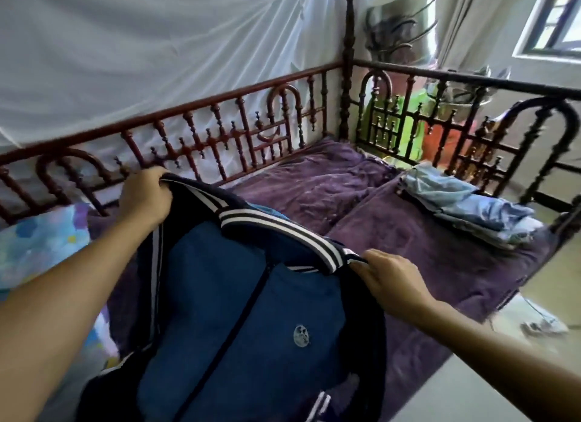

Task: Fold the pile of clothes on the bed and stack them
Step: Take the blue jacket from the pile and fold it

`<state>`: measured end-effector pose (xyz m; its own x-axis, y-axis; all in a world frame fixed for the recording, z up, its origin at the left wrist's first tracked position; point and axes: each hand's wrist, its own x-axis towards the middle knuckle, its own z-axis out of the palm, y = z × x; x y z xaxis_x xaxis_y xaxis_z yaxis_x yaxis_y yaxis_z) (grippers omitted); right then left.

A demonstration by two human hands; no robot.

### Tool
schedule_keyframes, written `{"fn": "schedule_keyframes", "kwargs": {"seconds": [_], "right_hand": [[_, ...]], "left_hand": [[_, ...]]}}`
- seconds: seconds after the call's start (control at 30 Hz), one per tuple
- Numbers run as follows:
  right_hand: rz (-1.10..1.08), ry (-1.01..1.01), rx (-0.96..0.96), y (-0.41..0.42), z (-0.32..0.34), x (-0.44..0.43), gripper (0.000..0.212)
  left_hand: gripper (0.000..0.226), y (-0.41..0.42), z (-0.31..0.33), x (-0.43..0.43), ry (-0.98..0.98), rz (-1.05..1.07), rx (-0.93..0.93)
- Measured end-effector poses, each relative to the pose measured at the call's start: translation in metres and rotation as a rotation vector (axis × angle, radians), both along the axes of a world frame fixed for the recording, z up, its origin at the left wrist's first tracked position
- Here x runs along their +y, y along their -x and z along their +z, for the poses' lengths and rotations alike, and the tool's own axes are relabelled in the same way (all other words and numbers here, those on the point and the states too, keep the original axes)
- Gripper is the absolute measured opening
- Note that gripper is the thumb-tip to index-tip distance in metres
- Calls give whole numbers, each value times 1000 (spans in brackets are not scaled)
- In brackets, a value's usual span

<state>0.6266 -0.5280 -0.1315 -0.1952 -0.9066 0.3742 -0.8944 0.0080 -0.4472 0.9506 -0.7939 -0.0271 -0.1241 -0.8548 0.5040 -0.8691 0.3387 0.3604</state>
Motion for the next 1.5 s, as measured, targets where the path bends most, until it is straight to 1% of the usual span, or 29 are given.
{"fn": "schedule_keyframes", "kwargs": {"seconds": [0.03,0.1,0.17,0.23,0.3,0.4,0.47,0.53,0.6,0.67,0.77,0.87,1.0,1.13,1.33,1.43,1.47,1.5], "right_hand": [[-87,-57,99,15,-17,-1,33],[-198,-217,183,46,-47,-7,29],[-246,-321,212,78,-73,-11,26],[-279,-359,194,109,-95,-14,25],[-313,-391,175,138,-115,-17,25],[-391,-477,162,178,-136,-23,24],[-462,-532,111,205,-145,-29,22],[-514,-579,60,232,-155,-36,20],[-576,-615,-9,259,-163,-44,19],[-637,-636,-74,285,-171,-52,23],[-702,-635,-113,327,-186,-64,25],[-719,-653,-83,378,-204,-78,25],[-705,-693,-8,454,-243,-106,26],[-678,-807,-44,525,-301,-141,30],[-688,-913,-76,595,-368,-176,36],[-648,-1019,-74,607,-382,-193,27],[-620,-1016,-62,606,-381,-200,25],[-576,-965,-42,602,-377,-207,31]], "left_hand": [[30,20,-17,0,-51,32,-64],[28,56,-50,-2,-135,45,-183],[30,91,-80,-7,-229,22,-263],[32,126,-108,-16,-313,11,-307],[29,163,-132,-26,-379,4,-290],[29,221,-162,-48,-443,-52,-187],[31,264,-178,-67,-474,-112,-117],[31,306,-188,-84,-474,-151,-93],[32,350,-195,-97,-465,-164,-108],[33,391,-200,-109,-459,-180,-164],[34,446,-209,-126,-466,-235,-213],[36,496,-229,-142,-450,-258,-246],[32,559,-270,-162,-449,-252,-305],[30,620,-324,-186,-499,-223,-344],[32,712,-396,-220,-667,-132,-217],[35,719,-427,-226,-694,-175,-186],[39,710,-432,-226,-687,-170,-169],[42,696,-435,-226,-676,-144,-155]]}}
